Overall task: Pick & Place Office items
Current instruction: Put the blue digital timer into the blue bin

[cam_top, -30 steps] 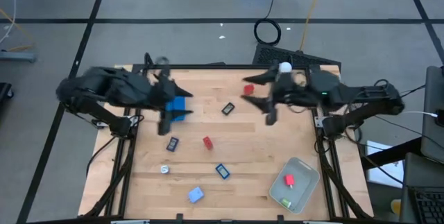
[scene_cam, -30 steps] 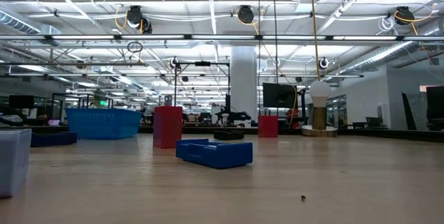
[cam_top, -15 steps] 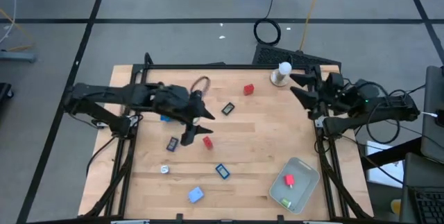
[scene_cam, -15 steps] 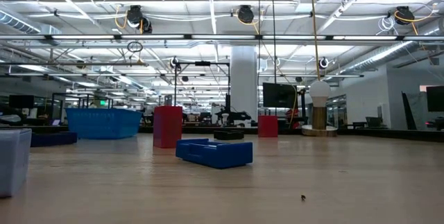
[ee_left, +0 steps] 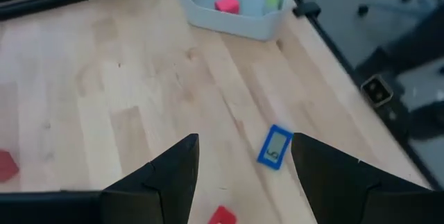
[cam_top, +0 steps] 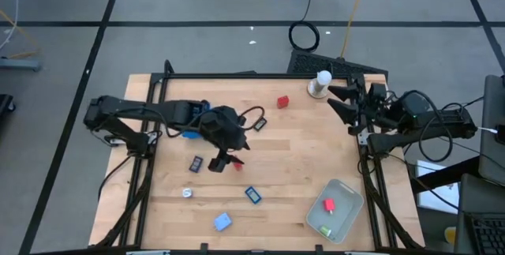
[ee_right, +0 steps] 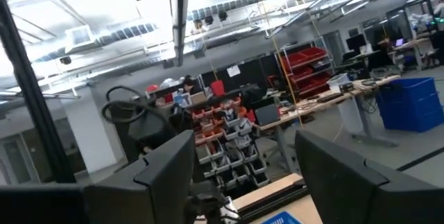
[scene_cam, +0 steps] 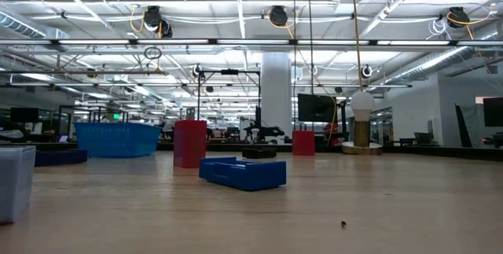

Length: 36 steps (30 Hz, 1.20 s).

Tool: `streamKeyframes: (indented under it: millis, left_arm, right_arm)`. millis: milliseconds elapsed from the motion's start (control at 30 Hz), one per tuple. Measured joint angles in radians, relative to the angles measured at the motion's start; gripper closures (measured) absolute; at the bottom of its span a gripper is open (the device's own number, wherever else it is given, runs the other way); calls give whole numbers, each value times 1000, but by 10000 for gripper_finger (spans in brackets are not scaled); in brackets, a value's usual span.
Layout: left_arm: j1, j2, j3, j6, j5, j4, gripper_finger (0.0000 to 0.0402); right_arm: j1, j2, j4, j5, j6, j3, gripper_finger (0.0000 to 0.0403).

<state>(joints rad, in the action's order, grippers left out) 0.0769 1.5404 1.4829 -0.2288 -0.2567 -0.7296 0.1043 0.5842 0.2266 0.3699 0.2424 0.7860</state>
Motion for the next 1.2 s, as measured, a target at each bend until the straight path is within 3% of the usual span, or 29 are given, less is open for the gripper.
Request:
streamKeyframes:
  millis: [300, 533, 733, 1200]
  left_arm:
    - [19, 218, 192, -207, 57, -174, 172]
    - [120, 342, 330, -337, 187, -279, 172]
    - [190, 413, 410, -311, 127, -282, 172]
    - [246, 624, 729, -238, 139, -358, 172]
  right_arm:
    - [0, 0, 0, 1, 10, 0, 161]
    - [0, 0, 0, 3, 26, 0, 161]
    - [0, 0, -9, 1, 27, 0, 161]
    - [3, -1, -54, -11, 64, 0, 161]
